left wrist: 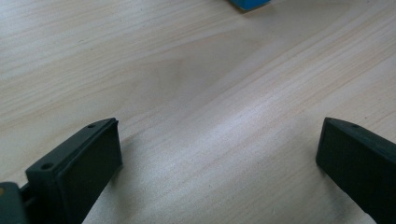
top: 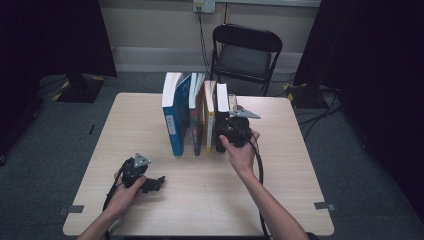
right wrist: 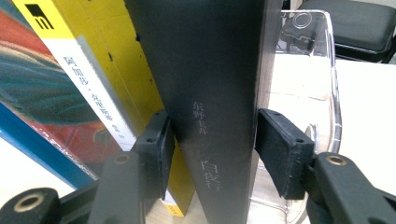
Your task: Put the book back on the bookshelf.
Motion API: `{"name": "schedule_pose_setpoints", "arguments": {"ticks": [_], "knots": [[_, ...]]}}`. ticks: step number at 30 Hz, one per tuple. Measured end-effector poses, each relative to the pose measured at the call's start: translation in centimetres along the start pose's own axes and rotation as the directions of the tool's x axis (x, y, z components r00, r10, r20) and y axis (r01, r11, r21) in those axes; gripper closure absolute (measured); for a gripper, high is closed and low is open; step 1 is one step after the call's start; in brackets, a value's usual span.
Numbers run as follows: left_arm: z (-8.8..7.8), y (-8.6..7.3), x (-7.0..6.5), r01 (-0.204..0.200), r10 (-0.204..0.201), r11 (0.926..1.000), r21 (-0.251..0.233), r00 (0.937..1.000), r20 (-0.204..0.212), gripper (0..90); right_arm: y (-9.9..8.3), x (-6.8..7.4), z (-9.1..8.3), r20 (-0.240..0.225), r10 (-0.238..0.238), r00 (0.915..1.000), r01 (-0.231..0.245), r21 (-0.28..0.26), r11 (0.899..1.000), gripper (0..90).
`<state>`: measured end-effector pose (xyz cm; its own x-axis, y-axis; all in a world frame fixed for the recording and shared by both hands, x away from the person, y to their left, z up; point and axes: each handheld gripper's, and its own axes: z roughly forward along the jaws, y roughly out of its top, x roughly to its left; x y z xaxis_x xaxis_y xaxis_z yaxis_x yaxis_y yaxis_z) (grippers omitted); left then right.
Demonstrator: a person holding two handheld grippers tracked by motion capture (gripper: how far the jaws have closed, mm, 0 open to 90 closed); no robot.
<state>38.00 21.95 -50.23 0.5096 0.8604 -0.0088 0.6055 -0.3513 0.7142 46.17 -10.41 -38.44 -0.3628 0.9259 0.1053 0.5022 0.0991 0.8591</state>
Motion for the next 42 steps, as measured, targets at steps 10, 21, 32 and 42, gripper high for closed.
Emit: {"name": "schedule_pose_setpoints", "arguments": {"ticks": [10, 21, 32, 42], "knots": [[0.0, 0.0, 0.0, 0.0, 0.0, 1.0, -0.003, 1.0, 0.003, 0.0, -0.1, 0.3, -0.3, 0.004, 0.0, 1.0, 0.0, 0.012, 1.0, 47.6], [0.0, 0.0, 0.1, -0.008, 0.008, 1.0, 0.001, 0.9999, 0.007, 0.0, -0.2, -0.6, 0.0, -0.057, -0.011, 0.9983, 0.013, 0.022, 1.0, 35.3], [-0.1, 0.0, 0.2, 0.0, 0.0, 1.0, 0.004, 1.0, -0.003, 0.0, -1.7, -2.5, -1.7, -0.148, -0.058, 0.9873, 0.06, 0.009, 0.998, 18.3], [-0.3, -0.3, 0.6, 0.008, -0.008, 1.0, -0.002, 0.9999, -0.007, 0.0, -3.8, -4.0, -5.1, -0.222, -0.108, 0.9691, 0.111, 0.003, 0.994, 14.0]]}}
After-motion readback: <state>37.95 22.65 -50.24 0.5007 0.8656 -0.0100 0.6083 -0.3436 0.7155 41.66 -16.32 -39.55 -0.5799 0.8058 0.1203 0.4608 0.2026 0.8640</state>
